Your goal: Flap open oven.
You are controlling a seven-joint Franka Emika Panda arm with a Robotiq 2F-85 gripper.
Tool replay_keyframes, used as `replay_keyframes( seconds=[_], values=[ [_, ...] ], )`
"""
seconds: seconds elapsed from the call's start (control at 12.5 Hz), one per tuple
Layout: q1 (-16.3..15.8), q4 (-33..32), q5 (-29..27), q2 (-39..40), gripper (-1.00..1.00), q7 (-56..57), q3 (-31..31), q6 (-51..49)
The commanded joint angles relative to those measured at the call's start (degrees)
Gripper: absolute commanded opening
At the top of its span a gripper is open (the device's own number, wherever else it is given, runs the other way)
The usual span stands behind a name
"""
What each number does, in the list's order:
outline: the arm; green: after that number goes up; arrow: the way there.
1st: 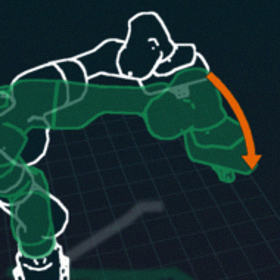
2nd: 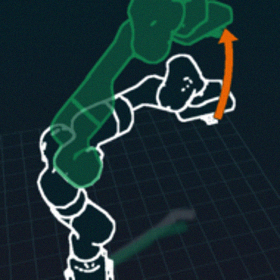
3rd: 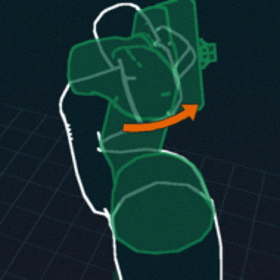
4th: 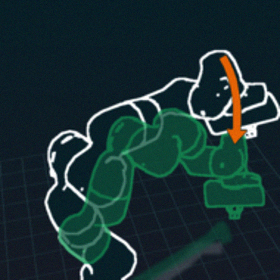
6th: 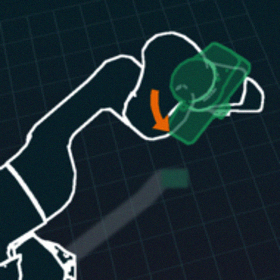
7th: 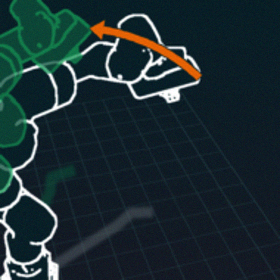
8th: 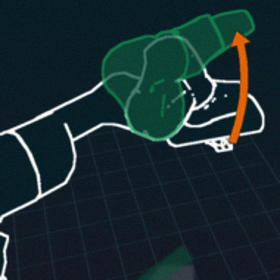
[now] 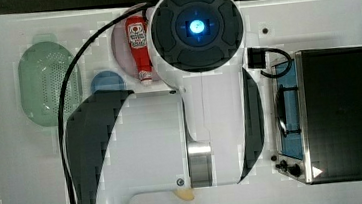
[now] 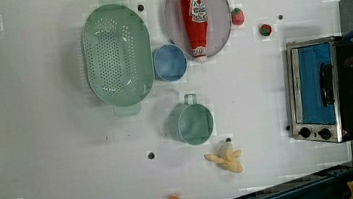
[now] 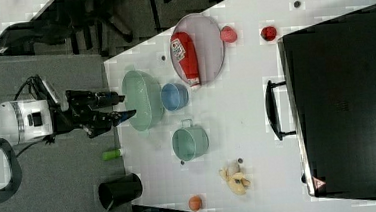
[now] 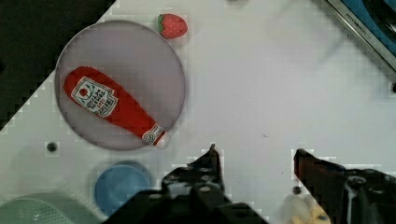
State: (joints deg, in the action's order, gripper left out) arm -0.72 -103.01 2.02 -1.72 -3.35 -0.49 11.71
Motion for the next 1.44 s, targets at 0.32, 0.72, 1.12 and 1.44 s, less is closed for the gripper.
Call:
replay_keyframes(
  seconds=[0.32,0.72,1.12,1.44],
  values=[
    [2.98,-13.79,1.36,-18.75,1.0,1.59,-2.93,-6.89],
    [2.99,-13.81,1.36,-18.74,0.15,1.59,-2.97,-6.91],
    [3.1,-14.17,1.7,-18.54,-0.65,2.92,-4.16,-6.19],
    [3.81,-16.56,2.25,-17.9,-0.65,21.93,-8.14,-2.3]
  ],
)
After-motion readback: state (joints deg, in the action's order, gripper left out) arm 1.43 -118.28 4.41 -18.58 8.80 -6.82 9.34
